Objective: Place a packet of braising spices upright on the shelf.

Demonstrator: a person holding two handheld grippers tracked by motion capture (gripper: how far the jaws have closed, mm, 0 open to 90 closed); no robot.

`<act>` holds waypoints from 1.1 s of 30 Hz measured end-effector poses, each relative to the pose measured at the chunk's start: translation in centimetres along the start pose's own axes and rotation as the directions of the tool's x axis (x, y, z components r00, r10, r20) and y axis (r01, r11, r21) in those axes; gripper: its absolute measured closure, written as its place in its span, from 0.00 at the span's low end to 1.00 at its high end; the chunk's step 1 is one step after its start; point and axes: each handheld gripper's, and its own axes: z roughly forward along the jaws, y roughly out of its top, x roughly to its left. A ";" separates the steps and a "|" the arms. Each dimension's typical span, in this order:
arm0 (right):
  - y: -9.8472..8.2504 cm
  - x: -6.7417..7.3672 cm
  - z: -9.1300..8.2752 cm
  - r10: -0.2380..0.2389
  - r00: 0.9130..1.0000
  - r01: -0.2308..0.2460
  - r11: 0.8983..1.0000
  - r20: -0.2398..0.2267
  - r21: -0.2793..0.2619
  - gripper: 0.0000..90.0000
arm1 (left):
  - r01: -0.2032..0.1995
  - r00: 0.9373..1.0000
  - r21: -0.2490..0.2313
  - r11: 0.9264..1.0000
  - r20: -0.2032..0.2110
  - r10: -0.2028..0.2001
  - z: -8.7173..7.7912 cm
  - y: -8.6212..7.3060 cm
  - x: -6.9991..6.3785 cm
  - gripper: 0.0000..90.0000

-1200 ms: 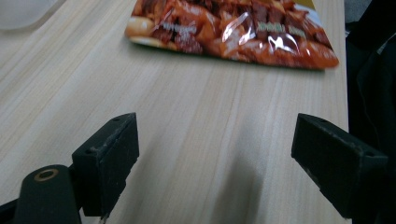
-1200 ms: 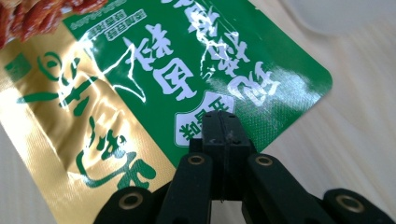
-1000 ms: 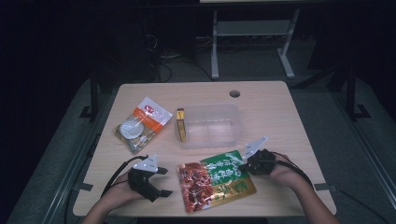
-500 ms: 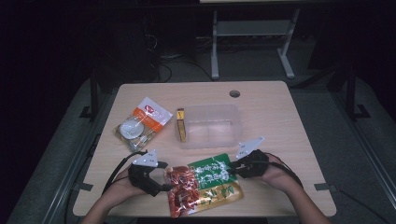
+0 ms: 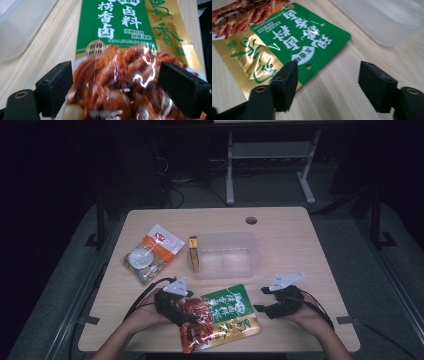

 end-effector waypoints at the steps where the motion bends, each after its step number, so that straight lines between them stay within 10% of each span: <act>1: -0.2 0.0 -0.2 0.010 1.000 -0.010 1.000 0.005 -0.009 0.33 | 0.000 1.000 0.004 1.000 0.004 0.000 0.3 0.3 0.1 0.14; 25: -1.1 -0.6 -0.3 -0.012 0.999 0.013 1.000 0.043 -0.023 0.31 | -0.006 1.000 0.034 0.999 0.003 0.006 2.2 -0.2 0.5 0.15; 33: -1.1 -0.6 -0.2 -0.014 0.999 0.014 1.000 0.044 -0.017 0.31 | -0.024 1.000 0.048 0.999 0.004 0.024 1.7 -0.1 0.1 0.46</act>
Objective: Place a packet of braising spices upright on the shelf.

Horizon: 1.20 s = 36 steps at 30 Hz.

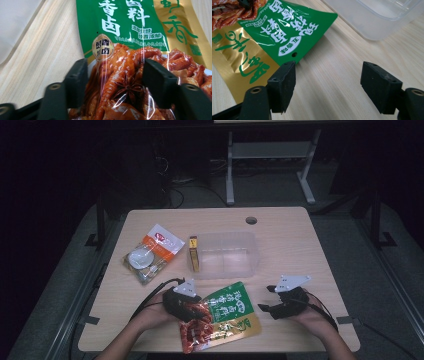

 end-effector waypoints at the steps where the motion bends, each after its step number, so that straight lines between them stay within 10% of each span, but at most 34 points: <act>1: 0.0 0.0 0.0 0.000 1.000 0.000 1.000 0.000 0.000 0.31 | -0.002 1.000 0.000 1.000 0.000 0.002 0.0 0.0 -0.1 0.46; 15: 0.1 -0.1 0.0 0.010 1.000 -0.010 1.000 -0.023 0.003 0.34 | 0.024 0.999 0.019 1.000 0.027 -0.024 0.1 0.5 -0.3 0.94; 36: 0.2 -0.3 -0.3 0.046 0.999 -0.046 0.999 -0.020 -0.011 0.34 | 0.056 0.998 -0.063 0.996 0.011 -0.056 -3.2 0.7 -0.6 0.99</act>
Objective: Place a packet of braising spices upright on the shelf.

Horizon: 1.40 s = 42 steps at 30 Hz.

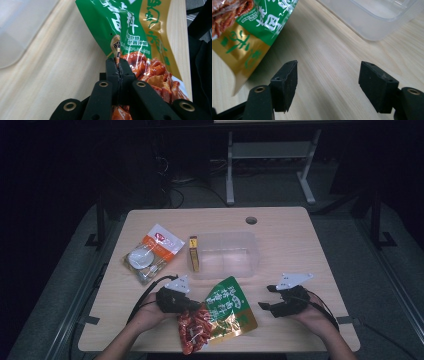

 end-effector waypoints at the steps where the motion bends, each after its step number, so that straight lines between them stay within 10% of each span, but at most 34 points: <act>1: 0.0 0.0 0.0 0.000 1.000 0.000 1.000 0.000 0.000 0.34 | 0.000 1.000 0.000 1.000 0.000 0.000 0.0 0.0 0.0 0.99; 12: 1.5 0.8 0.2 0.071 0.989 -0.072 0.997 -0.129 0.001 0.26 | -0.019 0.998 -0.047 0.999 -0.059 0.016 -2.5 0.1 0.4 0.99; 25: 7.5 1.5 2.1 0.006 0.970 -0.033 0.994 -0.243 -0.104 0.33 | -0.003 0.988 -0.102 0.995 -0.155 -0.013 -5.4 -0.3 0.9 0.99; 42: 10.9 1.5 3.7 -0.036 0.962 0.004 0.993 -0.272 -0.114 0.45 | -0.028 0.986 -0.131 0.991 -0.167 0.006 -6.3 -0.1 0.3 0.99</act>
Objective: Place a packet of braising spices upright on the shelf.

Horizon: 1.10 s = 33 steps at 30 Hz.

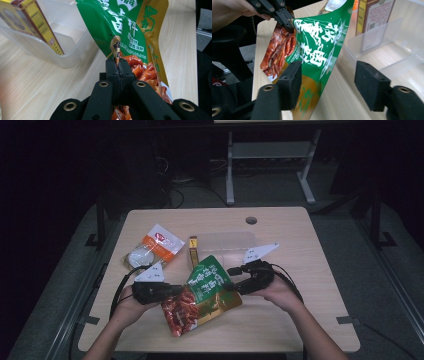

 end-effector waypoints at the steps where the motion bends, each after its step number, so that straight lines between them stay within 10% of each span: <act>1: 0.1 0.0 0.2 0.000 1.000 0.000 1.000 -0.009 0.006 0.49 | 0.000 1.000 -0.007 1.000 0.002 0.000 0.0 0.1 -0.1 0.99; 12: 0.0 -0.3 1.3 -0.028 0.997 0.029 0.999 -0.073 0.022 0.89 | -0.015 0.999 -0.033 0.999 0.028 0.016 -0.1 0.1 -0.5 0.99; 33: -0.1 -0.3 0.5 -0.080 0.992 0.082 0.996 -0.101 0.019 1.00 | -0.011 0.998 -0.044 0.999 0.067 0.014 0.6 -0.5 -0.5 0.93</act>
